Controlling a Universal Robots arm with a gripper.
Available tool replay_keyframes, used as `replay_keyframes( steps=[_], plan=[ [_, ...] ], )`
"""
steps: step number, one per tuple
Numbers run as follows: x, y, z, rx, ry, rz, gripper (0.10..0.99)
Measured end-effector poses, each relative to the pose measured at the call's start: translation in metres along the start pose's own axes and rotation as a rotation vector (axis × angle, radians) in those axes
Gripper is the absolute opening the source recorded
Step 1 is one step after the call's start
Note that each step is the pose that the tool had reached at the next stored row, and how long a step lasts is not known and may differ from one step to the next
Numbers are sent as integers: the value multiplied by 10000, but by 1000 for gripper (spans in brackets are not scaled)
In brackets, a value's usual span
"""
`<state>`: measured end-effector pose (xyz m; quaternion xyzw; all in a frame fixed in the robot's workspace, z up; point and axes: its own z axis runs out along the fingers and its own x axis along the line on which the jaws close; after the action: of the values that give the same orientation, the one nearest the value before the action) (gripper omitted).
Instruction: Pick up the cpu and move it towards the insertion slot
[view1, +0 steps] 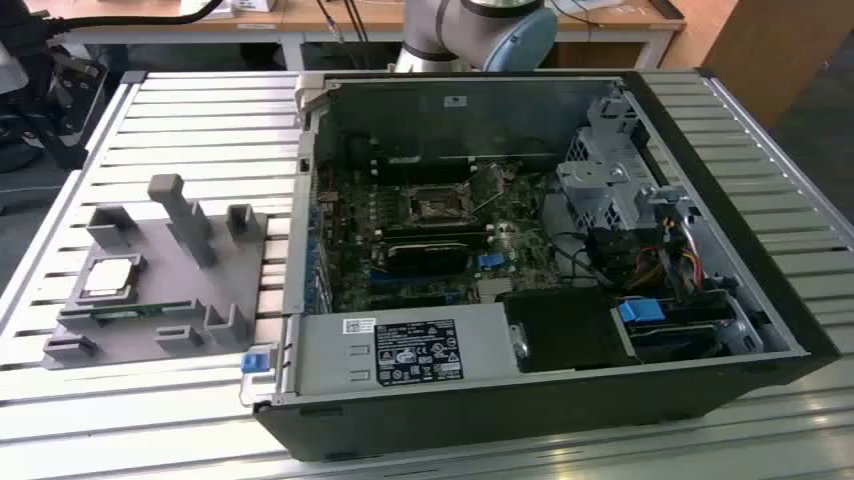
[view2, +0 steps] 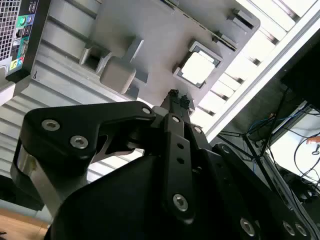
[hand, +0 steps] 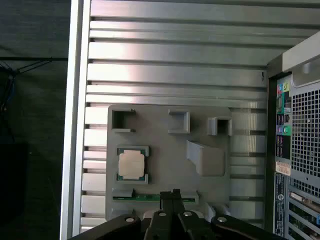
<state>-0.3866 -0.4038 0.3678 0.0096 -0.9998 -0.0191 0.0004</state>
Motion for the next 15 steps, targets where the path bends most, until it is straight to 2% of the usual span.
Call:
replay_keyframes(
  steps=[15],
  plan=[
    [42, 1, 0, 0, 1, 0, 106]
  ],
)
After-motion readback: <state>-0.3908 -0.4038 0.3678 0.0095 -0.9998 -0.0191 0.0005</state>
